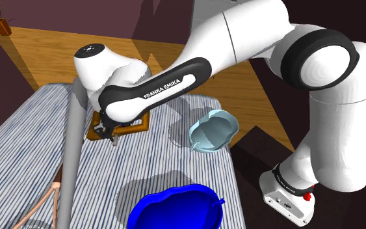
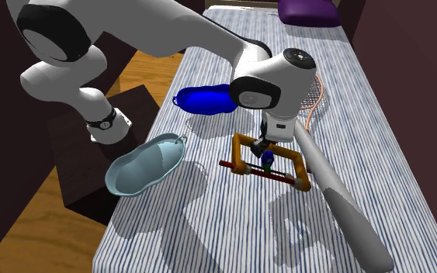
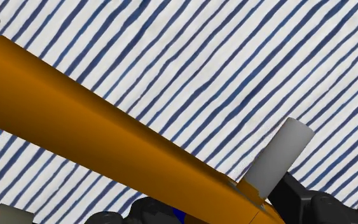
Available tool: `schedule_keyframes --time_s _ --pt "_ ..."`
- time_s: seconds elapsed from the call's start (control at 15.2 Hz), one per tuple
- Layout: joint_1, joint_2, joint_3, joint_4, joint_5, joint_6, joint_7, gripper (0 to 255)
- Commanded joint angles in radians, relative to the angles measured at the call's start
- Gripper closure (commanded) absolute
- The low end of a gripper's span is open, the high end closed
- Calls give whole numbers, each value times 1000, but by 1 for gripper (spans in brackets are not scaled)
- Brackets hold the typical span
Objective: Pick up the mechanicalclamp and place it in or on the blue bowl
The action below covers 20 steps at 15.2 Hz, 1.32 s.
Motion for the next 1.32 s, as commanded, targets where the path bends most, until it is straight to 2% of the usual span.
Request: schedule_keyframes --time_s 0.0,1.19,1.25 --pt "-1 -10 4 14 5 -21 -4 255" --pt "-2 -82 26 148 45 -220 -33 255" --pt "-6 -118 34 92 55 -199 -22 255"
